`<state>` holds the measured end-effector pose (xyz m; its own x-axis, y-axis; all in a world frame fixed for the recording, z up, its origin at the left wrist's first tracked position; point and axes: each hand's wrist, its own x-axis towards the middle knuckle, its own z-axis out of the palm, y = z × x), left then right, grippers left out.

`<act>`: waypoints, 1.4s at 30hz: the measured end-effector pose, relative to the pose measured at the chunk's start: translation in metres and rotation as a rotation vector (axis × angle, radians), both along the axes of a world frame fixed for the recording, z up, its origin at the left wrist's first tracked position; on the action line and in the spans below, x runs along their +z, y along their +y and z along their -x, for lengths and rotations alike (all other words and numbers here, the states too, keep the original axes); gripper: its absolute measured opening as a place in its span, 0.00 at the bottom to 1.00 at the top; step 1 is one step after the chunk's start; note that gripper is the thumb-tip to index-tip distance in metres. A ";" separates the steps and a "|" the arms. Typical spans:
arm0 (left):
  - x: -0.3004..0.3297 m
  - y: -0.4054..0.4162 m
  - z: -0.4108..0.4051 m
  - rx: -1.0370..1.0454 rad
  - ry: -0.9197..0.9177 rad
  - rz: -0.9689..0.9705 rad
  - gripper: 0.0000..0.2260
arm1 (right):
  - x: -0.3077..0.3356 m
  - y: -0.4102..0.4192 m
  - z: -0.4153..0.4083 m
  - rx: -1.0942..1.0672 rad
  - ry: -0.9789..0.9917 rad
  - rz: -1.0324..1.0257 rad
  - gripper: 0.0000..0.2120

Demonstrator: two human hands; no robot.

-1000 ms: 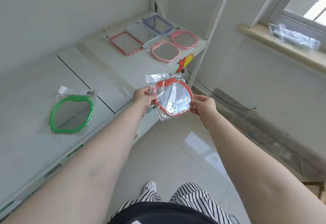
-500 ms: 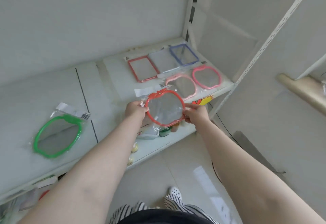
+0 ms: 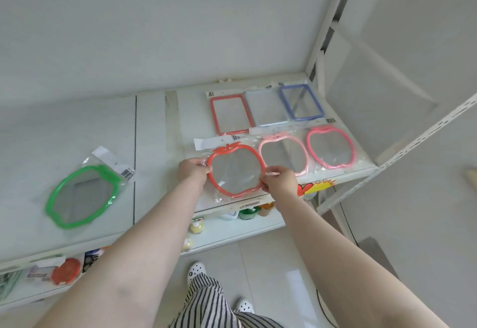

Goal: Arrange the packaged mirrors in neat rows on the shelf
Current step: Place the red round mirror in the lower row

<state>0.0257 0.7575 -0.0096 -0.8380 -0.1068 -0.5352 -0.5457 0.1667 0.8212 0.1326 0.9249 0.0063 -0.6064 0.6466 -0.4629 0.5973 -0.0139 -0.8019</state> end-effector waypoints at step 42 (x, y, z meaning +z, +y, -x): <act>-0.021 0.061 -0.043 -0.440 0.232 0.749 0.54 | -0.031 0.027 0.016 0.013 -0.381 -0.662 0.31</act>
